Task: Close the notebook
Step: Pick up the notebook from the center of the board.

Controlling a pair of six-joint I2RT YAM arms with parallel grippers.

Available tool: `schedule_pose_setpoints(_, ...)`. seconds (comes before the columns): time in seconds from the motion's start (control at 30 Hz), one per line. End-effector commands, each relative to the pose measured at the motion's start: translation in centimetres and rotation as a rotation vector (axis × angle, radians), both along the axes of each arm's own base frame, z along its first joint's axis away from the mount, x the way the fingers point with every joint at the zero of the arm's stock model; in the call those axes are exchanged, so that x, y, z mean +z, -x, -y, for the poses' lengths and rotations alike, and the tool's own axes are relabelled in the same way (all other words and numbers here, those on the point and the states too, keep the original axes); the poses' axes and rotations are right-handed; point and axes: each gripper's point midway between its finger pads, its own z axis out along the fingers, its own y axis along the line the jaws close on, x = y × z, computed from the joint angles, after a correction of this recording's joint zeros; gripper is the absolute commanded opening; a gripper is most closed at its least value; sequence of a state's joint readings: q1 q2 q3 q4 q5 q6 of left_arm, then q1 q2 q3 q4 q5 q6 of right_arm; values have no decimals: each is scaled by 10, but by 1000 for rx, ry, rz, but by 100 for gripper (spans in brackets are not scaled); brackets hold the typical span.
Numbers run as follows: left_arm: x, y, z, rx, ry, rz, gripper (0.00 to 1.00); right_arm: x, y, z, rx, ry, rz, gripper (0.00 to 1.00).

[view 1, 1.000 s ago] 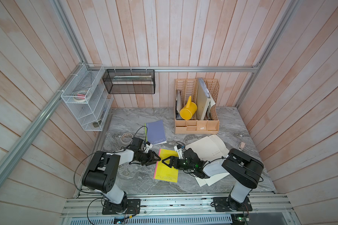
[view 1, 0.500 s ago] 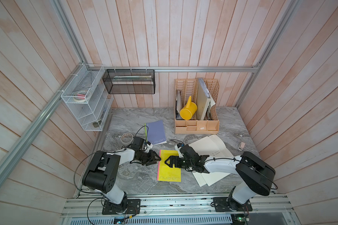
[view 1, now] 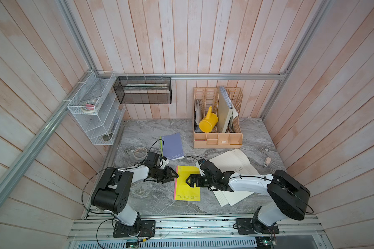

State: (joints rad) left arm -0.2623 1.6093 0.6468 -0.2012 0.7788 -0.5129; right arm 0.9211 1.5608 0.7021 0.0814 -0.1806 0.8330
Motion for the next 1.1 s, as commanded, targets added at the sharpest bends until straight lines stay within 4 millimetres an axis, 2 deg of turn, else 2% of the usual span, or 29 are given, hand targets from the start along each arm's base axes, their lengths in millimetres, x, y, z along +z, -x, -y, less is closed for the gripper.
schedule_pose_setpoints(0.0, -47, 39, -32, 69, -197, -169, 48, -36, 20, 28, 1, 140, -97, 97)
schedule_pose_setpoints(0.23, -53, 65, -27, 71, -188, -225, 48, -40, 27, 39, 1, 162, -106, 97)
schedule_pose_setpoints(0.37, -58, 96, -26, 50, -219, -296, 48, -42, 30, 40, 0, 153, -119, 97)
schedule_pose_setpoints(0.47, -61, 113, -31, 80, -259, -332, 48, -42, 30, 40, -8, 138, -115, 97)
schedule_pose_setpoints(0.73, -67, 133, -50, 219, -299, -369, 49, -55, 39, 42, -6, 113, -149, 97)
schedule_pose_setpoints(0.87, -71, 135, -37, 219, -218, -371, 49, -61, 44, 42, 0, 97, -166, 97)
schedule_pose_setpoints(1.07, -78, 160, -33, 139, -308, -445, 49, -62, 45, 42, -3, 83, -167, 97)
